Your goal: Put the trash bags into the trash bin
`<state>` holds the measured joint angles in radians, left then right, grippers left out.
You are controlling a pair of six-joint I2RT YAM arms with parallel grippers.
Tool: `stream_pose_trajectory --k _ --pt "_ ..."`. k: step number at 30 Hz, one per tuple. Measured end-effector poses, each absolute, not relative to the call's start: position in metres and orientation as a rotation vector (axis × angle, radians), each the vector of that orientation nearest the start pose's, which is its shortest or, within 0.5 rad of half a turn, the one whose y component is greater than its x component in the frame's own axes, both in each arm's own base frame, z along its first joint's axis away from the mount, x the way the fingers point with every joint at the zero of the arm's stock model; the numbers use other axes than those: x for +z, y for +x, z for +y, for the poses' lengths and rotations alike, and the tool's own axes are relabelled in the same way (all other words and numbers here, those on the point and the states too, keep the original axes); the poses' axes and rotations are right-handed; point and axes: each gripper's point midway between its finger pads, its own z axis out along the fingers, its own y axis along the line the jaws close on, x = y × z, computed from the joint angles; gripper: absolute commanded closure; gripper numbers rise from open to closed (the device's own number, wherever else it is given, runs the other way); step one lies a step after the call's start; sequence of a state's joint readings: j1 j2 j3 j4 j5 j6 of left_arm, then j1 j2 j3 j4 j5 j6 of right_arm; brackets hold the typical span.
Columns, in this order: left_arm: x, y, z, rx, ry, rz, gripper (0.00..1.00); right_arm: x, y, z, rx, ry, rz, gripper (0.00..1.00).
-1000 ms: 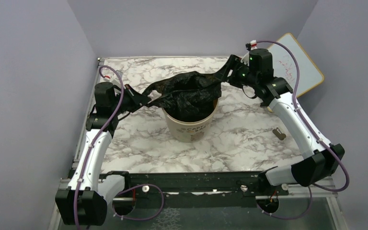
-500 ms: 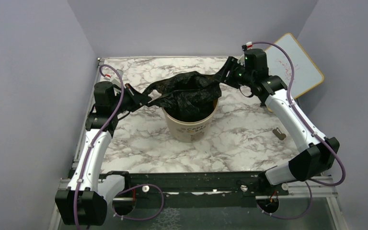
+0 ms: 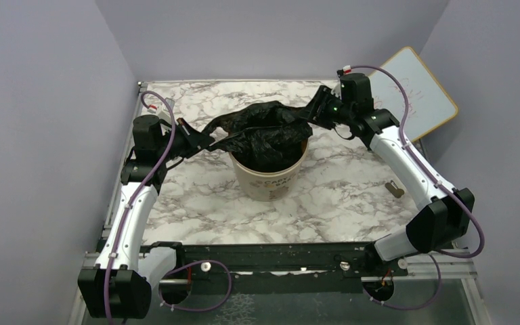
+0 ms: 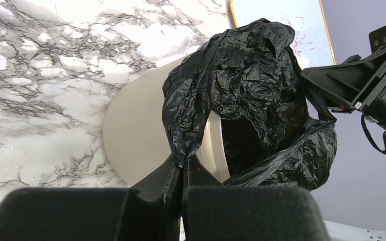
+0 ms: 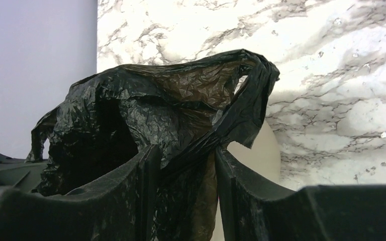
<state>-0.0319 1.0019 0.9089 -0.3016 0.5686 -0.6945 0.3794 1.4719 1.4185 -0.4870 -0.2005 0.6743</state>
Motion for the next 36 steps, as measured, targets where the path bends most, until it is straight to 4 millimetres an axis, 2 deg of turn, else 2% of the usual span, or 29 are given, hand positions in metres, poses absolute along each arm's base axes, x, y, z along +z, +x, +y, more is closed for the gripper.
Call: stream_pose_trajectory --k 4,8,12,19,24,32,36 --pt "0.264 0.303 -0.127 -1.023 -0.282 2.024 0.97 0.267 0.379 0.216 0.823 0.208 2.215 0.67" --pt "0.264 0.303 -0.127 -1.023 -0.279 2.025 0.97 0.269 0.379 0.216 0.825 0.194 2.197 0.85" --pt "0.263 0.302 -0.127 -1.024 -0.278 2.027 0.97 0.278 0.374 0.214 0.823 0.169 2.171 0.97" --pt "0.261 0.295 -0.128 -1.034 -0.278 2.049 0.97 0.293 0.351 0.206 0.845 0.137 2.120 0.99" --pt "0.268 0.285 -0.129 -1.035 -0.253 2.034 0.97 0.299 0.334 0.205 0.887 0.109 2.095 0.99" --pt "0.272 0.272 -0.128 -1.026 -0.246 2.034 0.98 0.291 0.305 0.217 1.009 0.007 2.128 1.00" --pt "0.265 0.267 -0.123 -0.991 -0.290 2.062 1.00 0.283 0.292 0.215 1.022 -0.021 2.150 0.99"
